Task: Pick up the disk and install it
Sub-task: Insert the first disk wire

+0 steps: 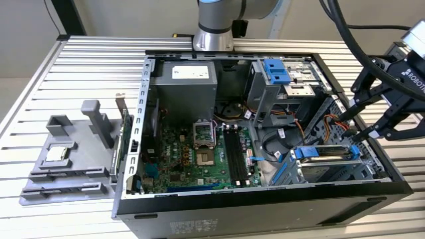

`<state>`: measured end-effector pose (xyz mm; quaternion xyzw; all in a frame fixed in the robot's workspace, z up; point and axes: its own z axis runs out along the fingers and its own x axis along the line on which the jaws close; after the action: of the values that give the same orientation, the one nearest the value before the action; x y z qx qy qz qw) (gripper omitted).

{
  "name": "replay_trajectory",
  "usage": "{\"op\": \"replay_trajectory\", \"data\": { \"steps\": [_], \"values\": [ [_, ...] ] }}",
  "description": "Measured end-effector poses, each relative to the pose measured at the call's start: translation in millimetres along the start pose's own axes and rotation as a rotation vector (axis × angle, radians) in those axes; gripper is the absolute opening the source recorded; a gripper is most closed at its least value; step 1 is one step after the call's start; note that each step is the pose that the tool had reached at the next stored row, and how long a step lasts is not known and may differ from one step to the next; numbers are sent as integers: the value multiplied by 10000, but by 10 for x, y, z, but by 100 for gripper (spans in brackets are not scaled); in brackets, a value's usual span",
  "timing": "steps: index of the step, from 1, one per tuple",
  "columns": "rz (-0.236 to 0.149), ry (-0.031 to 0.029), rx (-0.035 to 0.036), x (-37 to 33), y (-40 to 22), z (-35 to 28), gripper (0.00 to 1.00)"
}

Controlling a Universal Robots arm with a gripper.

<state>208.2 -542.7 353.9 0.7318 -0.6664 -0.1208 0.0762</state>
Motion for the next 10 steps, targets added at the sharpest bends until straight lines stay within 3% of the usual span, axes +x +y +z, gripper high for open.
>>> {"op": "replay_trajectory", "data": {
  "steps": [7, 10],
  "values": [
    [-14, -102, -191, 16, -73, 39, 100],
    [-16, -122, -239, 22, -104, 69, 100]
  ]
}}
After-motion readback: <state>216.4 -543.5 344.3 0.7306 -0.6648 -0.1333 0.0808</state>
